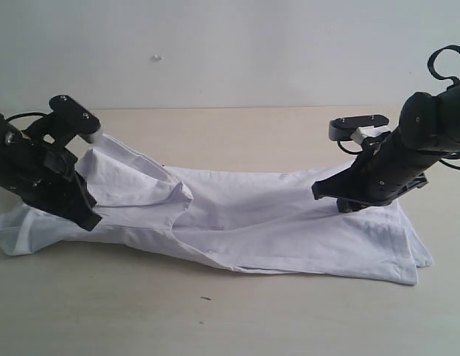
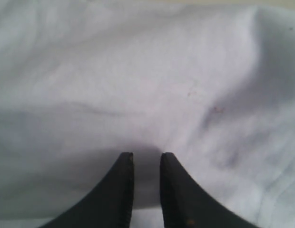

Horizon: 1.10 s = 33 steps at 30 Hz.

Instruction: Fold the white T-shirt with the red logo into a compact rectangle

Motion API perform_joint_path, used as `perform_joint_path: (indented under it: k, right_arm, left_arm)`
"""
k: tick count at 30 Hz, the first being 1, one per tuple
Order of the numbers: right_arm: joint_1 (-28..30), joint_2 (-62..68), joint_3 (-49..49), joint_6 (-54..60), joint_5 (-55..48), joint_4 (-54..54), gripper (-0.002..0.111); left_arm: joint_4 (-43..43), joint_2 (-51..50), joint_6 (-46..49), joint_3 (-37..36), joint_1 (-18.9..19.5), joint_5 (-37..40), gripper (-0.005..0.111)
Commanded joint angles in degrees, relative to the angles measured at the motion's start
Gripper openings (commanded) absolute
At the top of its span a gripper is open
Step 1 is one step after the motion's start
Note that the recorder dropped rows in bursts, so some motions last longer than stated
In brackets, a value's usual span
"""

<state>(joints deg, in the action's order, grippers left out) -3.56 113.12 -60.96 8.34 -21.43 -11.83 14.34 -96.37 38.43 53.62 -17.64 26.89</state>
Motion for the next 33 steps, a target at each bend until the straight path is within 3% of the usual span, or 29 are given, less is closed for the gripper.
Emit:
perform_joint_path:
  k: [1, 11, 15, 19, 26, 33]
  right_arm:
    - [0.3, -0.4, 0.0, 0.5, -0.2, -0.1, 0.022]
    - [0.3, -0.4, 0.0, 0.5, 0.2, 0.2, 0.022]
    - [0.3, -0.4, 0.0, 0.5, 0.1, 0.2, 0.022]
    - [0.3, -0.4, 0.0, 0.5, 0.4, 0.2, 0.022]
    - [0.3, -0.4, 0.0, 0.5, 0.2, 0.2, 0.022]
    - [0.3, -0.4, 0.0, 0.6, 0.1, 0.2, 0.022]
  left_arm:
    - [2.5, -2.6, 3.5, -0.3, -0.1, -6.2, 0.000]
    - [1.7, -7.2, 5.2, 1.2, -0.2, -16.4, 0.000]
    - [3.2, -7.3, 4.4, 4.7, -0.2, -24.3, 0.000]
    - [4.0, -8.1, 3.6, 8.9, 0.3, -25.6, 0.000]
    - [1.8, -9.2, 4.5, 11.8, 1.8, -13.6, 0.000]
    - [2.3, 1.0, 4.9, 11.1, 1.6, -2.1, 0.000]
